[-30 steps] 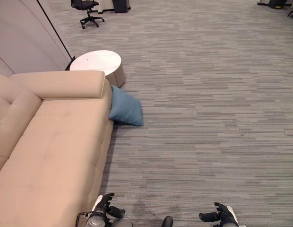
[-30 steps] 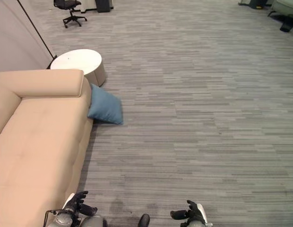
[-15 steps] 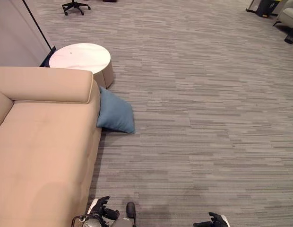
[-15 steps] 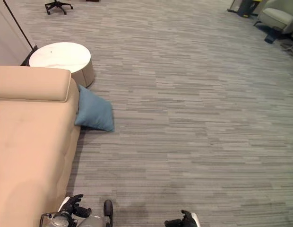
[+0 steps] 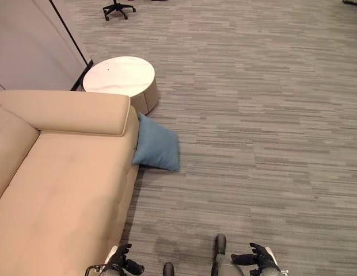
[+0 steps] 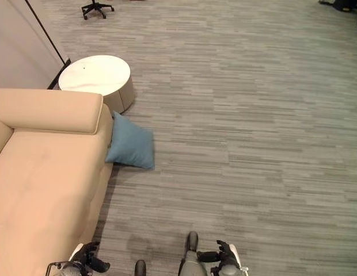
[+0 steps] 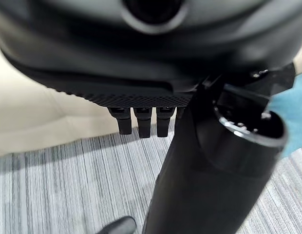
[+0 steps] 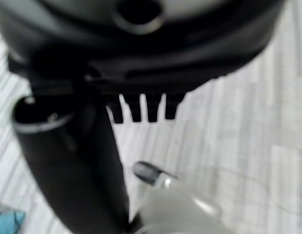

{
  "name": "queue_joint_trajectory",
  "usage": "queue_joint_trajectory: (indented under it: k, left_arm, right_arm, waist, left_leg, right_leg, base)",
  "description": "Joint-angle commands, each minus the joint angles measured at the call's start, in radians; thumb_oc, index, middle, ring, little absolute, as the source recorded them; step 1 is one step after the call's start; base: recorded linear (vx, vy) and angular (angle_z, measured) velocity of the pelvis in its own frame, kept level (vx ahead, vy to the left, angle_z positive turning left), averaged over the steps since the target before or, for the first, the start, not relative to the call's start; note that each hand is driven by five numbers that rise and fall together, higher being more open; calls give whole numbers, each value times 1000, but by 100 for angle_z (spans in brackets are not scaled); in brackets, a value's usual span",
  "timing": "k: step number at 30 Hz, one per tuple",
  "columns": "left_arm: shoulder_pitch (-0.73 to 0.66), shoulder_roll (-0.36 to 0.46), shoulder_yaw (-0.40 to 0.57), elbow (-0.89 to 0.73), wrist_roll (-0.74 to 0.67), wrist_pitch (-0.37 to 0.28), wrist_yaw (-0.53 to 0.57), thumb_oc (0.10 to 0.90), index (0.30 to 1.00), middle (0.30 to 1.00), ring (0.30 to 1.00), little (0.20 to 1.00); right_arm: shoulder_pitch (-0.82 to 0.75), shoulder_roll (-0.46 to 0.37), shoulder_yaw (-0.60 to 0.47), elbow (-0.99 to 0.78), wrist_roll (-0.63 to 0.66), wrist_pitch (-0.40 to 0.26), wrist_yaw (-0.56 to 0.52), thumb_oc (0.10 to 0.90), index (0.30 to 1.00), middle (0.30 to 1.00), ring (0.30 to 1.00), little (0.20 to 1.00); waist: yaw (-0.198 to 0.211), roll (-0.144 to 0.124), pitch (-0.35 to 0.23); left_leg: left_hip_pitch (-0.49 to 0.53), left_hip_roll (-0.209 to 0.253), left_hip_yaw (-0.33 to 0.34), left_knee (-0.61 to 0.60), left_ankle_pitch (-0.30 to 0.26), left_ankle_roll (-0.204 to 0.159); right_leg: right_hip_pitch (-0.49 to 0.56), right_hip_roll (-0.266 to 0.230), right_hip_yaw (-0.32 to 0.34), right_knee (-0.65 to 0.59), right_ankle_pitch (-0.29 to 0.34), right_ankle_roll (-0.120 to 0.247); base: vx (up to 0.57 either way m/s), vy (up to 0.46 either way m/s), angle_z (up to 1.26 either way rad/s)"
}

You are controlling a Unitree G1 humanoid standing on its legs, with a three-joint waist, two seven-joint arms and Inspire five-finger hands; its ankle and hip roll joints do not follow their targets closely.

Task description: Pick up all the scattered cushions and arrange them neatly on the sofa.

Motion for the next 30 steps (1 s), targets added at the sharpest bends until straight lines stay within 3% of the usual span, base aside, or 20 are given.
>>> queue_joint_trajectory:
  k: [1,2,3,5,6,7,10,11,13,14,16,17,24,26,30]
  left_arm:
    - [-49,23,20,-40,-1,-31,12,800,900,900,900,900]
    - [-49,17,20,-37,-8,-31,10,800,900,900,900,900]
    - [-53,9,10,-40,-13,-30,7,800,900,900,900,900]
    - [-57,6,7,-43,-17,-29,7,800,900,900,900,900]
    - [-55,4,4,-50,-21,-21,8,800,900,900,900,900]
    - [-55,3,1,-54,-22,-22,7,800,900,900,900,900]
    - [-52,-2,-7,-52,-19,-22,4,800,900,900,900,900]
    - [-51,-7,-12,-45,-14,-21,1,800,900,900,900,900]
    - [-52,-9,-18,-46,-6,-21,-1,800,900,900,900,900]
    - [-51,-8,-17,-46,3,-22,-1,800,900,900,900,900]
    - [-52,-7,-17,-45,5,-24,0,800,900,900,900,900]
    - [-43,-2,-11,-42,6,-22,0,800,900,900,900,900]
    - [-10,13,27,-23,2,-13,1,800,900,900,900,900]
    - [-8,27,42,-27,-7,-14,0,800,900,900,900,900]
    - [-22,45,44,-46,-14,-17,3,800,900,900,900,900]
  right_arm:
    - [-9,-58,-6,-6,8,-18,-18,800,900,900,900,900]
    - [-10,-56,-7,-6,16,-22,-20,800,900,900,900,900]
    - [-11,-60,-7,-11,29,-30,-27,800,900,900,900,900]
    - [-13,-64,-8,-13,36,-31,-29,800,900,900,900,900]
    - [-11,-67,-9,-8,45,-26,-31,800,900,900,900,900]
    - [-8,-68,-8,-4,48,-24,-30,800,900,900,900,900]
    - [-2,-66,-6,-4,50,-25,-29,800,900,900,900,900]
    - [9,-65,-6,1,48,-24,-30,800,900,900,900,900]
    - [13,-66,-7,5,45,-23,-34,800,900,900,900,900]
    - [19,-62,-5,7,42,-22,-40,800,900,900,900,900]
    - [18,-60,-5,7,44,-23,-43,800,900,900,900,900]
    - [19,-55,-3,10,44,-17,-39,800,900,900,900,900]
    - [23,-34,12,15,21,-12,-32,800,900,900,900,900]
    - [7,-27,19,15,9,-15,-22,800,900,900,900,900]
    - [-23,-27,21,-1,2,-17,-11,800,900,900,900,900]
  waist:
    - [4,-33,-17]
    - [7,-36,-16]
    - [16,-45,0]
    - [20,-49,7]
    - [25,-57,16]
    - [26,-57,16]
    - [31,-62,15]
    - [34,-67,8]
    - [38,-59,3]
    - [48,-44,-2]
    - [54,-41,-2]
    - [64,-37,-8]
    - [97,-71,-42]
    - [118,-84,-47]
    - [107,-61,-24]
  left_leg:
    - [-103,-4,-7,197,-80,-26]
    - [-125,14,1,258,-55,-44]
    - [-199,43,6,414,4,-65]
    - [-229,63,20,472,28,-66]
    - [-267,100,65,549,53,-60]
    - [-278,110,78,550,53,-54]
    - [-306,85,90,508,25,-42]
    - [-325,61,108,428,-6,-30]
    - [-358,46,127,326,34,-31]
    - [-380,42,152,210,118,-45]
    - [-387,40,168,171,151,-54]
    - [-388,49,207,124,165,-54]
    - [-350,12,191,130,126,-16]
    - [-313,-8,191,132,83,12]
    - [-255,-10,160,135,41,47]
  right_leg:
    - [62,8,-35,33,-123,83]
    - [85,12,-51,23,-132,71]
    - [129,23,-73,3,-149,45]
    - [151,30,-88,-7,-160,32]
    - [188,42,-112,-22,-185,9]
    - [202,50,-119,-28,-194,3]
    - [228,61,-117,-39,-207,1]
    - [248,66,-127,-51,-220,8]
    - [270,84,-134,-65,-230,12]
    - [301,114,-136,-84,-245,15]
    - [318,124,-135,-90,-254,16]
    - [337,144,-136,-89,-270,14]
    - [361,131,-126,-28,-307,27]
    - [320,100,-132,128,-297,68]
    - [169,53,-134,394,-202,133]
  base:
    - [203,-294,19]
    - [170,-386,40]
    - [112,-291,57]
    - [107,-263,37]
    - [173,-297,2]
    - [207,-251,1]
    - [164,-75,30]
    - [286,-64,27]
    - [302,-33,23]
    - [243,-15,21]
    - [246,-2,17]
    - [335,27,18]
    - [222,53,-14]
    - [201,103,-6]
    - [122,73,-7]
